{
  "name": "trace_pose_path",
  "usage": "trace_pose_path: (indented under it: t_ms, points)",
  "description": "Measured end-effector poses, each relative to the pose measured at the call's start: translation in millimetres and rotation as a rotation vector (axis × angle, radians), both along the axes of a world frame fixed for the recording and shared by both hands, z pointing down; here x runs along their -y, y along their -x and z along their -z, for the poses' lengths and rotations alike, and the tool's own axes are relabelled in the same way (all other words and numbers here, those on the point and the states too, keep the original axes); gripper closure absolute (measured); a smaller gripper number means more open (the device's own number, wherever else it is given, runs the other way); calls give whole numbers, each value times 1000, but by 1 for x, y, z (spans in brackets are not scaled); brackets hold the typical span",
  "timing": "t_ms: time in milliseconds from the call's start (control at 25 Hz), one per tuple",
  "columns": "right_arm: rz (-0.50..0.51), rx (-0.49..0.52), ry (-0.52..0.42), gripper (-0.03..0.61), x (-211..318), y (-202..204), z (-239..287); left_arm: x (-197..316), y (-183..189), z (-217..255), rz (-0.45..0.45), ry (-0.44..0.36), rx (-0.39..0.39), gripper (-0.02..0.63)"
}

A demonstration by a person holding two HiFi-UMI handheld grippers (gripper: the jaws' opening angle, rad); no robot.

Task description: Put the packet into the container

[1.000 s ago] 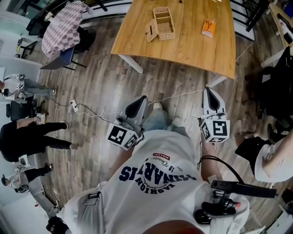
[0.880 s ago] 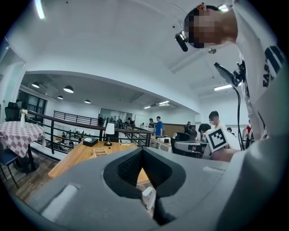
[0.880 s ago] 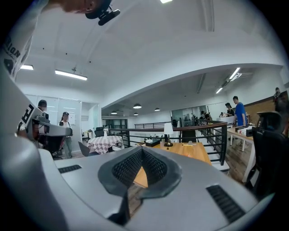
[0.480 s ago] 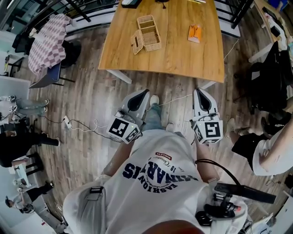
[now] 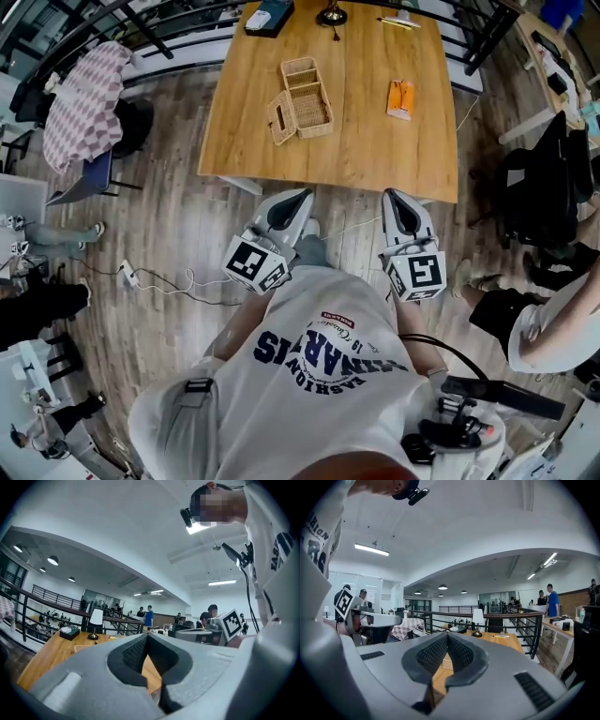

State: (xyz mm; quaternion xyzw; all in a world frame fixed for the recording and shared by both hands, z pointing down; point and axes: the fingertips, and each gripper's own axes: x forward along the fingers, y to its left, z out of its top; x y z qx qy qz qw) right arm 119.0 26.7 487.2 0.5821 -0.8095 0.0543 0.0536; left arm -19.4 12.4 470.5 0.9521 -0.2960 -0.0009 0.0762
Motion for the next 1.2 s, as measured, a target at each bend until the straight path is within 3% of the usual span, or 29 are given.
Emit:
trace_pose_path:
  t_ms: [280,640,920,1200]
  points:
    - [-29,-19,19,569,57,29,4,64,25,7,-40,0,-17,614]
    - [-128,-12,20,569,100,42,0,119,33,5,-161,-46,14,614]
    - [-147,-27,43,569,110,40,-5,132,28,0,-176,12,-35,615]
    - [-101,-8,63,569,143,28,-12,143,11,-5,-170,8,16,614]
